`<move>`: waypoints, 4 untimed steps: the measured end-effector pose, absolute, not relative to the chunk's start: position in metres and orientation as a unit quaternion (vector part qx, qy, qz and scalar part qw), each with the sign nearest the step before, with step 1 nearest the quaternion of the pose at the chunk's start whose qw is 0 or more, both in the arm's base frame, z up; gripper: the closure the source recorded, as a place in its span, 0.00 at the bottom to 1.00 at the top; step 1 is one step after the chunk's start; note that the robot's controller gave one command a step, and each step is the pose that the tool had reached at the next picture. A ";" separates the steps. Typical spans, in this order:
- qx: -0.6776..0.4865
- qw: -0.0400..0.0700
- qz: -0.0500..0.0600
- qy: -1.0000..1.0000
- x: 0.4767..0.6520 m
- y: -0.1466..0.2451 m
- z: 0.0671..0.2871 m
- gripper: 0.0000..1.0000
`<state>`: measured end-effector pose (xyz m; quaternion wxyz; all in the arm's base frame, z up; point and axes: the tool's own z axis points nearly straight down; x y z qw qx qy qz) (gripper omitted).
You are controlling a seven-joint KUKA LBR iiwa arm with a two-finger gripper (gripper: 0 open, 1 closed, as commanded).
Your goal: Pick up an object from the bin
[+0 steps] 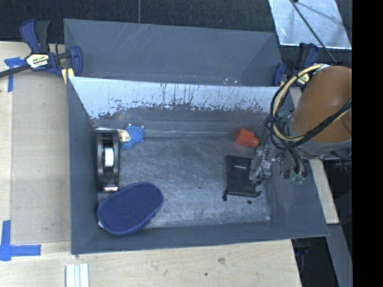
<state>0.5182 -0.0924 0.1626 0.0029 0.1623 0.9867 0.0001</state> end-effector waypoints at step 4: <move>0.204 0.006 0.000 0.979 0.521 -0.102 0.256 1.00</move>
Offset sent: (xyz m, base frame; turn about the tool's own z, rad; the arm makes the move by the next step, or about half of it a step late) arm 0.0000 0.0000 0.0000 0.0000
